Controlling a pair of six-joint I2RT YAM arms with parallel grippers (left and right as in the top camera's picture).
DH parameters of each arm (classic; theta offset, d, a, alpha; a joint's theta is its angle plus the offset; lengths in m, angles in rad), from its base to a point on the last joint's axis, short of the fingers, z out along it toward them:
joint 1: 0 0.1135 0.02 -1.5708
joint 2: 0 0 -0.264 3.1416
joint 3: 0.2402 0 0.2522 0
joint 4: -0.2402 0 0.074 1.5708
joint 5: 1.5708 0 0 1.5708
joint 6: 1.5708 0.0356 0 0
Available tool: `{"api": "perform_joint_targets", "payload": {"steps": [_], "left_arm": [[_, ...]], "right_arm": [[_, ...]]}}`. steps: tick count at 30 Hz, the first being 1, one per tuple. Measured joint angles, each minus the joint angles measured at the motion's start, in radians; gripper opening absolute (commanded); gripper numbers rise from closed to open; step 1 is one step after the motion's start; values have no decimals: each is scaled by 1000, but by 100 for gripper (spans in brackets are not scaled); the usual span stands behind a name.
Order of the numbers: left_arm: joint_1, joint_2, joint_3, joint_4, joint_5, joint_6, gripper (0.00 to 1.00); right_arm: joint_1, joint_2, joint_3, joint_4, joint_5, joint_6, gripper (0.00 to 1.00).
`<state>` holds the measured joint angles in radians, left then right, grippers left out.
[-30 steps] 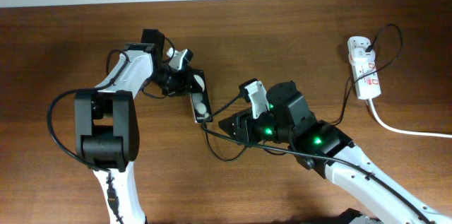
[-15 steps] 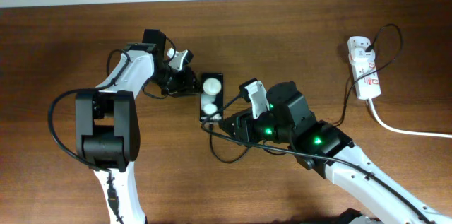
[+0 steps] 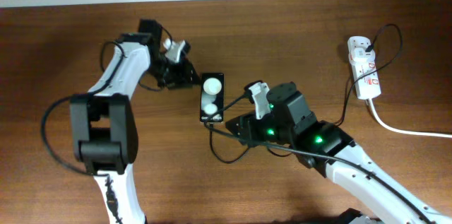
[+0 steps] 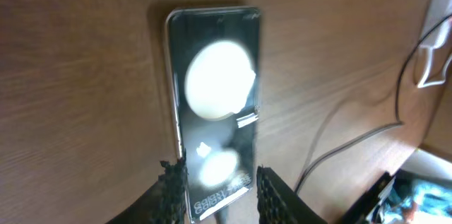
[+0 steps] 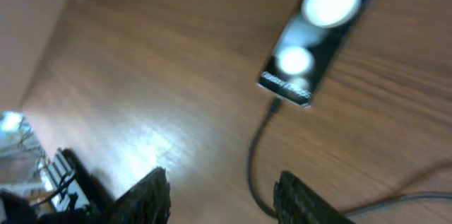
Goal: Plug charger to phone and switch on socket
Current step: 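Move the right gripper to the power strip's orange switch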
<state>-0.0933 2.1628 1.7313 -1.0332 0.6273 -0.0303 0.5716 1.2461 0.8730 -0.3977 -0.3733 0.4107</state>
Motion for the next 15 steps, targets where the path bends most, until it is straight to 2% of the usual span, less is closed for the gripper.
{"api": "perform_joint_targets", "payload": {"steps": [1,2,3,4,5,7,8,10,15], "left_arm": [[3,-29,32,-22,-15,3,46],[6,-122,92,-34,-41,8,70],[8,-178,115,-32,-50,8,82],[8,-273,133,-26,-60,17,99],[8,-335,139,-27,-61,19,99],[8,-468,151,-29,-84,19,99],[8,-497,153,-29,-97,19,99],[8,-512,153,-32,-113,22,99],[8,-510,153,-37,-129,22,99]], "right_arm": [[-20,0,14,-41,5,0,50],[-76,0,52,-108,11,0,50],[-109,4,99,-217,11,-11,49],[-154,3,145,-299,11,-26,43],[-208,2,202,-377,14,-50,34],[-325,0,345,-511,17,-99,10],[-390,-2,405,-563,21,-119,4],[-537,-3,489,-582,38,-131,4],[-805,20,505,-578,47,-172,4]]}}
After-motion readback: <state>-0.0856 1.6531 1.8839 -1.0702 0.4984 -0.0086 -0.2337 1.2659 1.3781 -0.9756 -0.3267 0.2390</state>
